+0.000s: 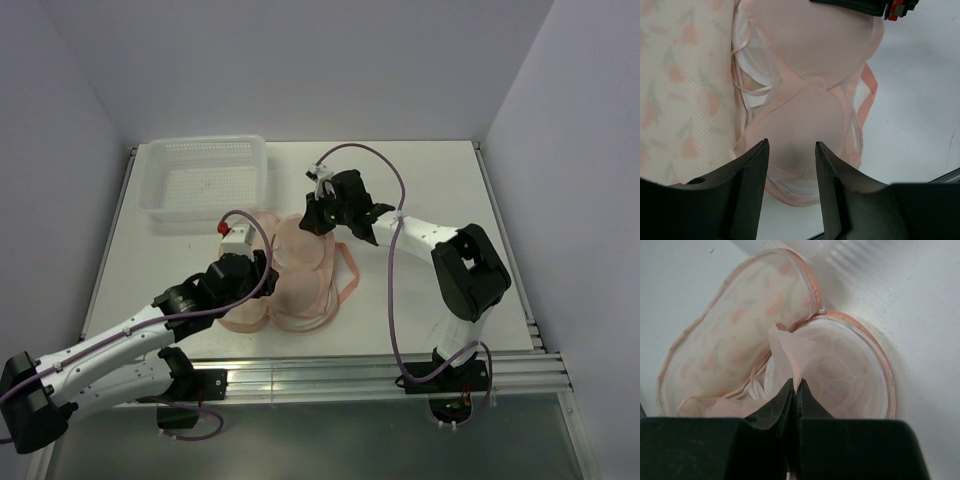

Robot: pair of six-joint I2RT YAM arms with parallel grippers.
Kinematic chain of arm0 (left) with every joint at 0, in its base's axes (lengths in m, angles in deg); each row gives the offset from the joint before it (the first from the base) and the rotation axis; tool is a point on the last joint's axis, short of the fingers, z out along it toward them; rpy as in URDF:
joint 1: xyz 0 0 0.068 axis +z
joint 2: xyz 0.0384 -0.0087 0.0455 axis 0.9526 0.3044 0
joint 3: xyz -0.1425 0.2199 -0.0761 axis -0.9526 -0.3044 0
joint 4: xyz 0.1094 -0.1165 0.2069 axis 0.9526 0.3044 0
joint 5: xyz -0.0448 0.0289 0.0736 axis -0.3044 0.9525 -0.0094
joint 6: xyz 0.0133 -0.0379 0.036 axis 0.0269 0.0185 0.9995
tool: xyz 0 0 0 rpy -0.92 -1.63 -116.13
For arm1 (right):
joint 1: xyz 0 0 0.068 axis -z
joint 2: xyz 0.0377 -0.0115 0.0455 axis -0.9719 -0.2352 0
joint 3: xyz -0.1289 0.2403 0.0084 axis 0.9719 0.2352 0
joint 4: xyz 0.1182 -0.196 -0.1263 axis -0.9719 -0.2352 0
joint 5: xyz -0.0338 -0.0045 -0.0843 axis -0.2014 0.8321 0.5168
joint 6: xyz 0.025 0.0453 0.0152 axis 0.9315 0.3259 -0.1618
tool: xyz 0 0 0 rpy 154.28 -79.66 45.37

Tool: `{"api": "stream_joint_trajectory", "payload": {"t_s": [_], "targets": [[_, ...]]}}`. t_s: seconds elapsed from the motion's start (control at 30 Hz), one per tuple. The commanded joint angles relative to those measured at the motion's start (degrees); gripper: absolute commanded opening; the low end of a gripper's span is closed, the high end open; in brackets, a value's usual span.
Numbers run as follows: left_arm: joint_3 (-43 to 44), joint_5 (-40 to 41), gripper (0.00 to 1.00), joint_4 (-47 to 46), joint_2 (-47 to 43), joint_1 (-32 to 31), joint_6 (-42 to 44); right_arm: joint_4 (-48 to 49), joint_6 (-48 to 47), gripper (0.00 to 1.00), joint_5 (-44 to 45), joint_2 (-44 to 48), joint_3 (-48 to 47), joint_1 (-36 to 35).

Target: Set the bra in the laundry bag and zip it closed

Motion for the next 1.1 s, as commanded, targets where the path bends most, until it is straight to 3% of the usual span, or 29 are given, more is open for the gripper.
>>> {"api": "stream_joint_trajectory", "payload": {"t_s": [0.0,0.47,0.83,1.07], "targets": [[-0.68,1.57,0.48,-4.41,0.9,0.18,-0.77,2.3,0.54,0.04,1.43,2.28,1.0,-0.5],[-2.09,1.31,0.53,-11.34,10.05,0.27,-1.65,3.62,1.95,0.05,-0.33,2.55,1.26,-0.5],[-2.7,5.17,0.55,-4.59,10.5,0.18,-3.58,-0.16,2.21,0.06,-1.91,0.97,-0.49,-0.93],[-1.04,6.93,0.6,-1.95,8.38,0.27,-4.37,-4.65,4.49,0.15,1.69,-4.82,-3.48,-1.38]]}}
